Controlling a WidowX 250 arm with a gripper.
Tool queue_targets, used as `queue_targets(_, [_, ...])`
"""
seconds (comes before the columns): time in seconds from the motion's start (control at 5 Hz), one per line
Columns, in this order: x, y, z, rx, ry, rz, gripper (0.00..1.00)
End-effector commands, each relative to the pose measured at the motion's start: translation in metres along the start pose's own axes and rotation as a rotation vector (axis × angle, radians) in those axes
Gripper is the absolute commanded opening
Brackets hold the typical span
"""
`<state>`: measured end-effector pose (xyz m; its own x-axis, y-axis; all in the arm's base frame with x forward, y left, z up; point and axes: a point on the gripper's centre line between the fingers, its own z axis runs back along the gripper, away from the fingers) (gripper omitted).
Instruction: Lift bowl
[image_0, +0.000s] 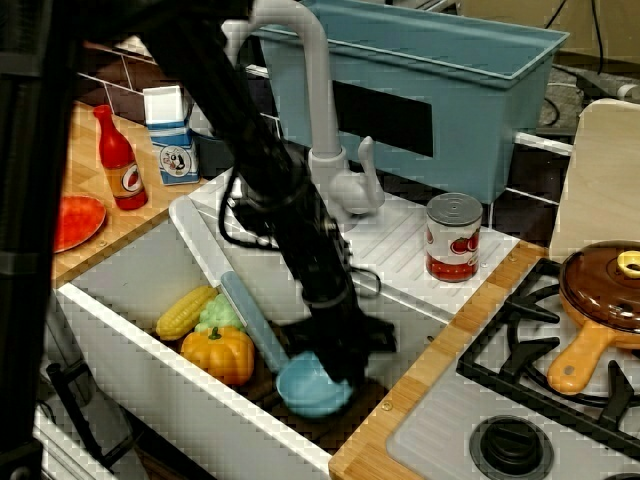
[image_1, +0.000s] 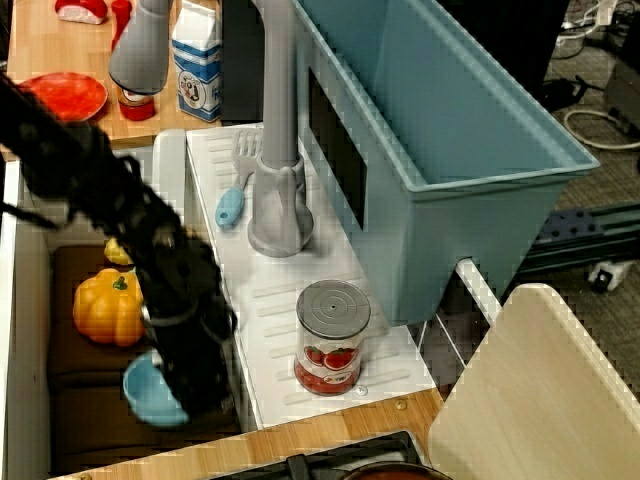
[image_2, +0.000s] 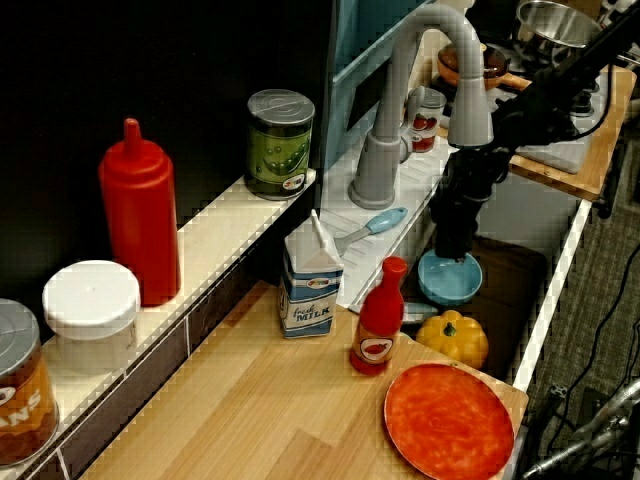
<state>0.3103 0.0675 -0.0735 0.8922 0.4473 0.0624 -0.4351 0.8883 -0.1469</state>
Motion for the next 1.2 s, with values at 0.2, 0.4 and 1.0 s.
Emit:
queue_targets(0.2, [-0.007,0.017,0.079,-0.076,-0.087,0.004,0.0])
queue_targets(0.4, [-0.014,0.021,0.103,-0.114,-0.107,0.016,0.0])
queue_targets(1.0, [-0.028,0.007,0.155,-0.174,-0.06,0.033,0.0])
